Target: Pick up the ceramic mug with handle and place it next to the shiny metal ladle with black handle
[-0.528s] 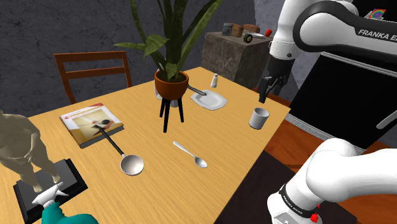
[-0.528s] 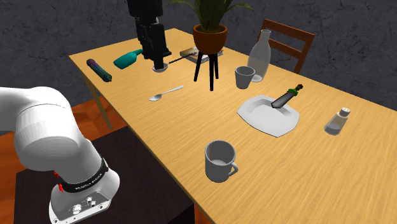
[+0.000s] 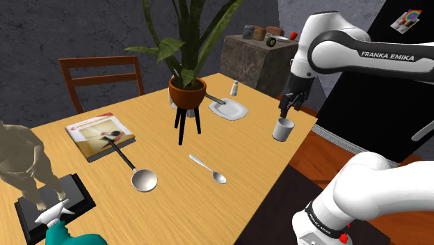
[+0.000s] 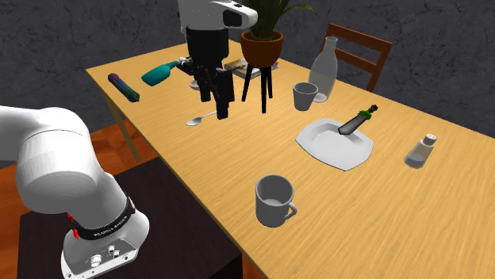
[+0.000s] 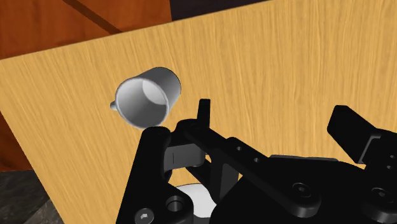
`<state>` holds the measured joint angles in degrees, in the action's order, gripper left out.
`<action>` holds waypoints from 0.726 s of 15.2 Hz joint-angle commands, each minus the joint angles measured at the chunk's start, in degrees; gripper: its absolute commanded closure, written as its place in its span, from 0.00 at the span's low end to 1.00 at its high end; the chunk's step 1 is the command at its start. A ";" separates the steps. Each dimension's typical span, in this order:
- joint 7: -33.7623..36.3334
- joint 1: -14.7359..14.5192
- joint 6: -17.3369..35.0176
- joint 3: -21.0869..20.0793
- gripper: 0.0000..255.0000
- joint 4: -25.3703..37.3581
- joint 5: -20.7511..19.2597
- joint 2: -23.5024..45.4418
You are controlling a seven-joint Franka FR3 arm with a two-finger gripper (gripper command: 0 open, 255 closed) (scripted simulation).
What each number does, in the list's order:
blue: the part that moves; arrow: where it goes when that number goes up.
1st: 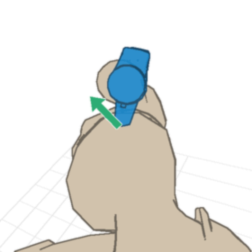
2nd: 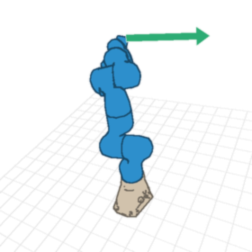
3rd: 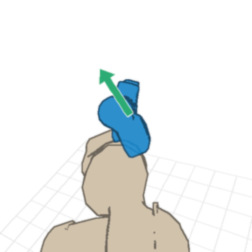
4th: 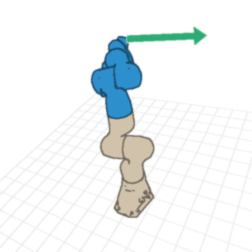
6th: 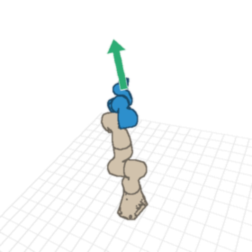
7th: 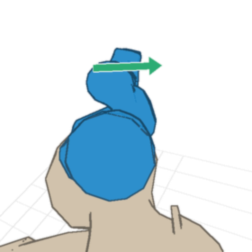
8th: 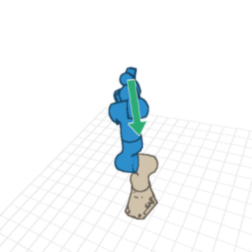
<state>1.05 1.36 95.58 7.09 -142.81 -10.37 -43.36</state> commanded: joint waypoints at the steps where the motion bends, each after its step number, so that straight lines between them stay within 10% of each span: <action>1: -1.71 0.71 3.61 2.17 0.00 -1.22 -1.30 1.90; 11: -10.39 3.29 22.48 13.31 0.00 -3.65 -5.38 16.36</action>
<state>-8.19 4.52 115.77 19.07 -146.84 -15.57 -29.34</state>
